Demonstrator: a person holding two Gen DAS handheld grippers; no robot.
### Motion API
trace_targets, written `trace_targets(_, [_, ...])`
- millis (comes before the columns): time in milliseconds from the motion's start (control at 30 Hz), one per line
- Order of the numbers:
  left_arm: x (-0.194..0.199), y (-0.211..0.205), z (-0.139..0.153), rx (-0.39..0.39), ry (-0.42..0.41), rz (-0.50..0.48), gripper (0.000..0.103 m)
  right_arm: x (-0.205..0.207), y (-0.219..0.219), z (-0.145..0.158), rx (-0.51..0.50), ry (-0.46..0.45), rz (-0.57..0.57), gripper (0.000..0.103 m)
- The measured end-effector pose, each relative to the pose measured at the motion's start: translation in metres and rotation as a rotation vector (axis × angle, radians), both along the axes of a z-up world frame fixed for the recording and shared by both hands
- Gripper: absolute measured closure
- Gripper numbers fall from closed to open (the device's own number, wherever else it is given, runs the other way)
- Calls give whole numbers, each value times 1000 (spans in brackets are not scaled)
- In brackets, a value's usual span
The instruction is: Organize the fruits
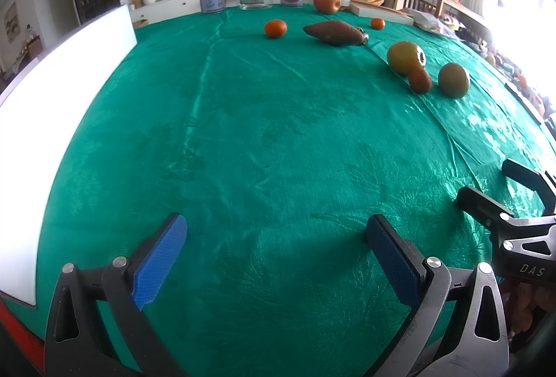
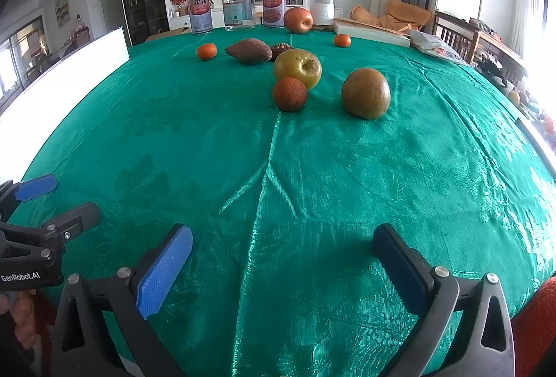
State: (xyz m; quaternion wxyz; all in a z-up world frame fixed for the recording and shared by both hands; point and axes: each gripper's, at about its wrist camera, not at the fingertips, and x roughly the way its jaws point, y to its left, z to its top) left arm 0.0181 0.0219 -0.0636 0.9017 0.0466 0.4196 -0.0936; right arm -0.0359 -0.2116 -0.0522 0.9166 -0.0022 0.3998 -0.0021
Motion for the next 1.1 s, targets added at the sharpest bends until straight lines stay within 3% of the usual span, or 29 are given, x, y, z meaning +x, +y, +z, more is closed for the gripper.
trace_targets(967, [2,0,0,1,11,-6,0,0,-1,1,2,6,1,0])
trace_targets(1100, [10,-3,12,-34,49,-30,2,-4,-17,8,94,10,-32,0])
